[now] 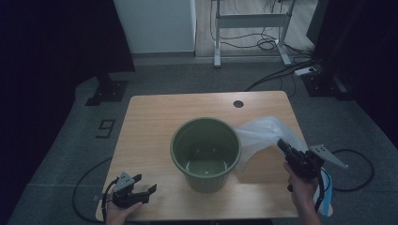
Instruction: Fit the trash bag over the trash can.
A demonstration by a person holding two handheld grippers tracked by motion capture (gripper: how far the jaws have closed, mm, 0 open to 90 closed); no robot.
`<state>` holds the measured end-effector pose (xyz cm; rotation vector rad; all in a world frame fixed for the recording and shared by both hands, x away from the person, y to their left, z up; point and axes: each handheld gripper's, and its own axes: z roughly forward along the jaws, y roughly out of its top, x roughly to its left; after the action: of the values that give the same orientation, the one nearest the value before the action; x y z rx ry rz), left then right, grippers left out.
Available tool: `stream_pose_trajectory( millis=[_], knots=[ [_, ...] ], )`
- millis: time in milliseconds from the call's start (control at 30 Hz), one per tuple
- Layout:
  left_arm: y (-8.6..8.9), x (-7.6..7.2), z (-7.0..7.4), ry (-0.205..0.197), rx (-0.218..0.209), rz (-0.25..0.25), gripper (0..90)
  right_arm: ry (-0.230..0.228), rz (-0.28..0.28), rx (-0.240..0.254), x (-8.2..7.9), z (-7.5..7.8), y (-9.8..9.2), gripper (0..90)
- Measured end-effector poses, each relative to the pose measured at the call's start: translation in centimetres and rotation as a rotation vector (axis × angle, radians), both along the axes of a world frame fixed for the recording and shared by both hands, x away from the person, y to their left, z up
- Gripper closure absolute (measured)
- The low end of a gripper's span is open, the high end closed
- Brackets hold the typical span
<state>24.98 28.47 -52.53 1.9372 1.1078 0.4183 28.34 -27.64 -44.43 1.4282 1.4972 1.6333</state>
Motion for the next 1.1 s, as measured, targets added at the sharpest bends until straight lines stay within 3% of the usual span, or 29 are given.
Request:
stream_pose_trajectory(
  millis=[133, 267, 567, 633, 833, 1100],
  knots=[
    [0.0, 0.0, 0.0, 0.003, -0.016, -0.004, 19.2, -0.034, 0.011, 0.021, -0.6, 1.1, -0.1, 88.1],
    [0.0, 0.1, 0.1, 0.003, -0.019, -0.009, 19.2, -0.068, 0.01, 0.009, -1.3, 2.2, 0.1, 88.1],
    [-0.4, 0.5, 0.0, 0.007, -0.024, -0.02, 19.2, -0.164, -0.002, -0.013, -2.6, 6.7, 0.4, 88.2],
    [-0.4, 0.6, 0.0, 0.007, -0.023, -0.021, 19.2, -0.171, -0.002, -0.015, -2.6, 7.2, 0.5, 88.2],
    [-0.3, 0.6, 0.0, 0.005, -0.031, -0.019, 19.2, -0.254, 0.002, -0.015, -3.1, 11.5, 1.2, 88.2],
    [-0.1, 0.6, 0.0, 0.005, -0.034, -0.015, 19.2, -0.328, 0.035, -0.038, -3.8, 15.5, 3.0, 88.2]
  ],
)
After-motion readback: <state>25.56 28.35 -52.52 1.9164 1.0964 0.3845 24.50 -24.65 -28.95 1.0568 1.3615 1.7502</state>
